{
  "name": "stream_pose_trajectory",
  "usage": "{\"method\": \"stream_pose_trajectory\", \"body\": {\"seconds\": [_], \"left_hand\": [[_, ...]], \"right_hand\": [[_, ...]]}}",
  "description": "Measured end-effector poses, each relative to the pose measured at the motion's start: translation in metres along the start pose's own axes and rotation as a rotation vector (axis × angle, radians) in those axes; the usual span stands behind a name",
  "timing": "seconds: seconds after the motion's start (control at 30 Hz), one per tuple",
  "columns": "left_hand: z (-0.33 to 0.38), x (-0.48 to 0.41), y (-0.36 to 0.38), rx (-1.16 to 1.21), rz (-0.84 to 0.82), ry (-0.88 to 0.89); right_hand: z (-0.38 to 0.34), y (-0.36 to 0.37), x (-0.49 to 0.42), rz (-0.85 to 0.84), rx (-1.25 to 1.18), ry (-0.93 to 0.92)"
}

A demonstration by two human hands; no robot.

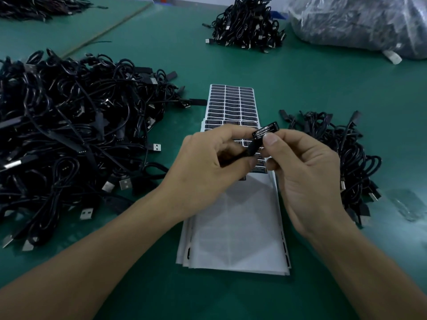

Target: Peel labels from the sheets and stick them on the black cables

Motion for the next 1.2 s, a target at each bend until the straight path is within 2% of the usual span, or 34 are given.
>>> {"method": "stream_pose_trajectory", "body": {"seconds": [0.17, 0.43, 0.57, 1.2], "left_hand": [[-0.0048, -0.0011, 0.0015, 0.132, -0.013, -0.09], [-0.005, -0.0016, 0.0003, 0.195, 0.001, -0.118], [-0.0051, -0.0014, -0.0008, 0.178, 0.006, -0.115], [-0.0079, -0.0016, -0.0027, 0.116, 0.013, -0.142]], "right_hand": [[0.0001, 0.0017, -0.0004, -0.04, -0.003, -0.003], [-0.0005, 0.0026, 0.0004, -0.078, 0.062, -0.033], [-0.005, 0.0017, 0.0006, -0.085, 0.147, -0.098], [-0.0061, -0.0008, 0.0028, -0.052, 0.307, -0.175]]}}
Point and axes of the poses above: each hand's wrist, its own x-axis away from the middle knuckle, its own y-axis out of the palm, z = x × y, the point moved 5 cm from there along -x, towards the middle knuckle, and after that the axes turned 1 degree about y, right-handed, at the moved point
